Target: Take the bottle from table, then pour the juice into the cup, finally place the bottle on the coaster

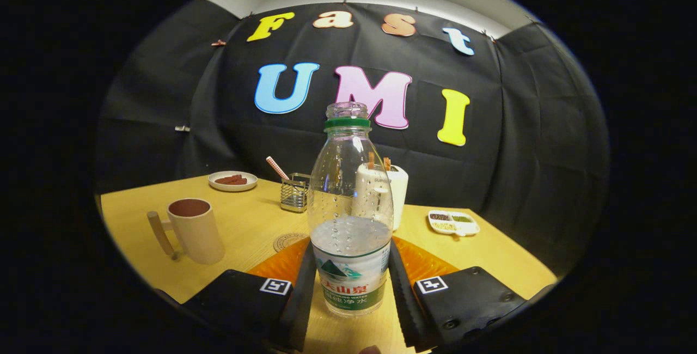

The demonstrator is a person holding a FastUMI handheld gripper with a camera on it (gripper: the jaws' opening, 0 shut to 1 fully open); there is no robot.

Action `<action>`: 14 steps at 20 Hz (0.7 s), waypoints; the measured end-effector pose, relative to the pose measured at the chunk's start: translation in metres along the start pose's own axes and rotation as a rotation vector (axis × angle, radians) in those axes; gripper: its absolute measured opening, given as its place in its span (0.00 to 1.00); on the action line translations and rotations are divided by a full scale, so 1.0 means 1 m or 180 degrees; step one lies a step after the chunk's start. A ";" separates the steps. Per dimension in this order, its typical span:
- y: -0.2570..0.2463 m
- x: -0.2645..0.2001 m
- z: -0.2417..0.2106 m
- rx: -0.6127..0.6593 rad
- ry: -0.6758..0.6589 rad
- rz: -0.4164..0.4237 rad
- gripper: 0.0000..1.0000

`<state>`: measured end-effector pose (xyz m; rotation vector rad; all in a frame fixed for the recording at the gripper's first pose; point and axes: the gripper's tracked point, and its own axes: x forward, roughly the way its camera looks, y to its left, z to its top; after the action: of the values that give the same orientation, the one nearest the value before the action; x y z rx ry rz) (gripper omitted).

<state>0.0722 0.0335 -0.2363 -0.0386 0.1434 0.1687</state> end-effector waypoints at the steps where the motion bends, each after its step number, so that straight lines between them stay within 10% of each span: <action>1: -0.002 -0.001 0.007 -0.0155 0.0012 -0.0026 0.68; 14: 0.046 -0.003 0.064 -0.1808 0.0232 0.0216 0.68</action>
<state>0.0709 0.0815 -0.1734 -0.6066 0.1659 0.2718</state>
